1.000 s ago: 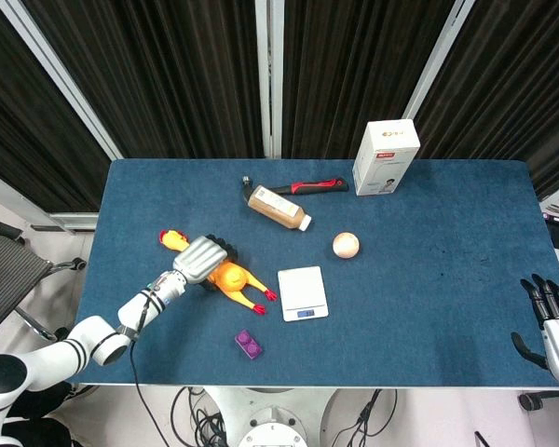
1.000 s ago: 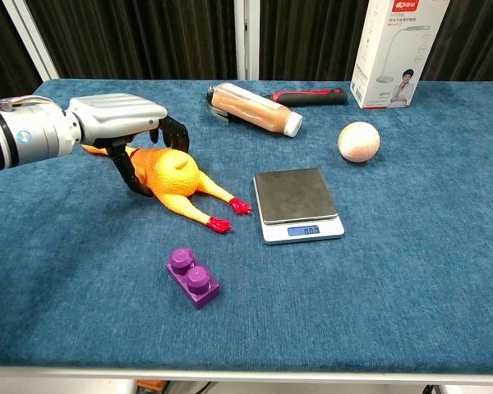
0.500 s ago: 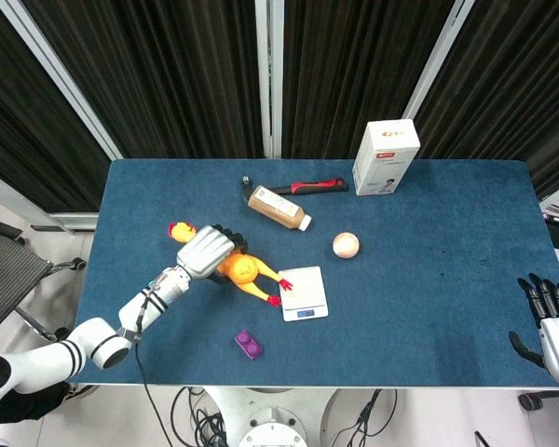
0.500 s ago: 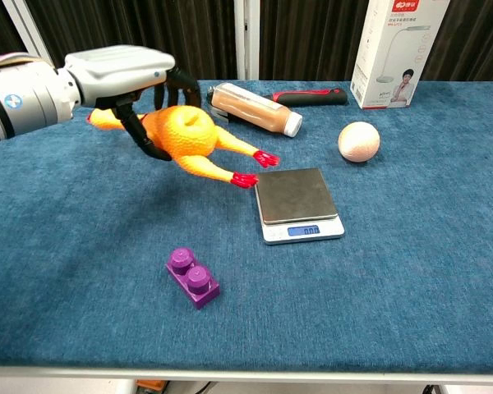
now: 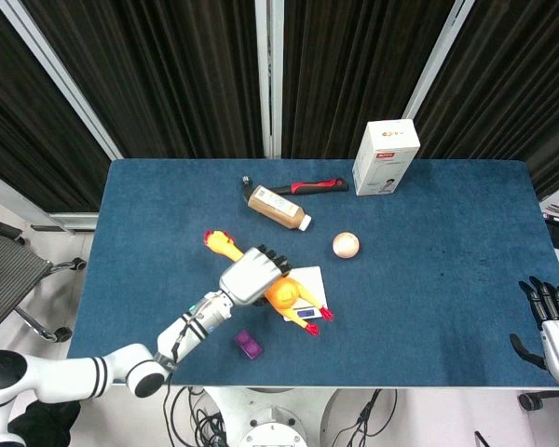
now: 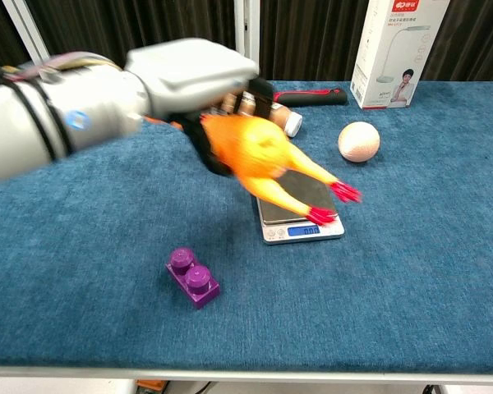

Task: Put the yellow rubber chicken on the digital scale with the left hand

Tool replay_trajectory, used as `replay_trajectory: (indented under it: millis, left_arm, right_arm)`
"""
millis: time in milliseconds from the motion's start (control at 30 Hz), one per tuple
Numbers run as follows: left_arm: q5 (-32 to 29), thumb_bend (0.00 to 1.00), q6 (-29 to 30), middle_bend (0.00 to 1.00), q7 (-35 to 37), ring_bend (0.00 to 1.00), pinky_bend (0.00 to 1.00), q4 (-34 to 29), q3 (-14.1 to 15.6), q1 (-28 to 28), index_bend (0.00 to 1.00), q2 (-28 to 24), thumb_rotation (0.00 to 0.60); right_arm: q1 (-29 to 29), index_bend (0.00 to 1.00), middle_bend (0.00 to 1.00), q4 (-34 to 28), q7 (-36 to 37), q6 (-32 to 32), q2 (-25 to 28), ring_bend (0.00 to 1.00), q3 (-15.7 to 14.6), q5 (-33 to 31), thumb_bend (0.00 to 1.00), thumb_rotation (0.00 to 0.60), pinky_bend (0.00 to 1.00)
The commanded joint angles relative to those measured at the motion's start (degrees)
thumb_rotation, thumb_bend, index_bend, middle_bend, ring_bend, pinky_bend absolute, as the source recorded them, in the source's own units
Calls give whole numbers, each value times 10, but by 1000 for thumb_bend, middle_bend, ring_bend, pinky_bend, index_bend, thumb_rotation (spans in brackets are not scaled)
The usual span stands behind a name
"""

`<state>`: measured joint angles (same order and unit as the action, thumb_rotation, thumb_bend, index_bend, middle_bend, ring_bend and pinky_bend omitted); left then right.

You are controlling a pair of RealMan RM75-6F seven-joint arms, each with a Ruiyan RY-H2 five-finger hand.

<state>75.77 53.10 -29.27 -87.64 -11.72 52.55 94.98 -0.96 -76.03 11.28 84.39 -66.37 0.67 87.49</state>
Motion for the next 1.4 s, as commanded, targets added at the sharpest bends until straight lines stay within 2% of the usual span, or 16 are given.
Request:
replay_trajectory:
  millis: [33,500,933,1200,1333,1400]
  left_arm:
    - [-36,225,-14,579,-31,435,453,22,-13,28,589,53,600]
    - [-72,234,-15,597,-6,456,452,202,-33,66,606,174,600]
    - [-57,237,-6,600,-12,456,453,229,-31,83,602,209,600]
    - [-49,250,-3,579,-18,438,463,254,-20,84,536,223,600]
    - [-35,253,-2,503,-17,377,460,257,-13,86,417,223,600]
    - [-28,247,-7,420,-15,322,434,258,-10,89,322,219,600]
  right_arm:
    - [1,0,0,11,12,0,-4,0,-1,-1,235,600,0]
    - [-3,0,0,33,34,-14,-9,0,2,-8,236,600,0]
    - [-4,0,0,36,40,-22,-8,0,3,-14,236,600,0]
    - [-3,0,0,40,46,-25,-7,0,2,-17,240,600,0]
    - [-4,0,0,42,49,-31,-6,0,4,-20,242,600,0]
    - [-4,0,0,41,50,-30,-6,0,3,-19,242,600,0]
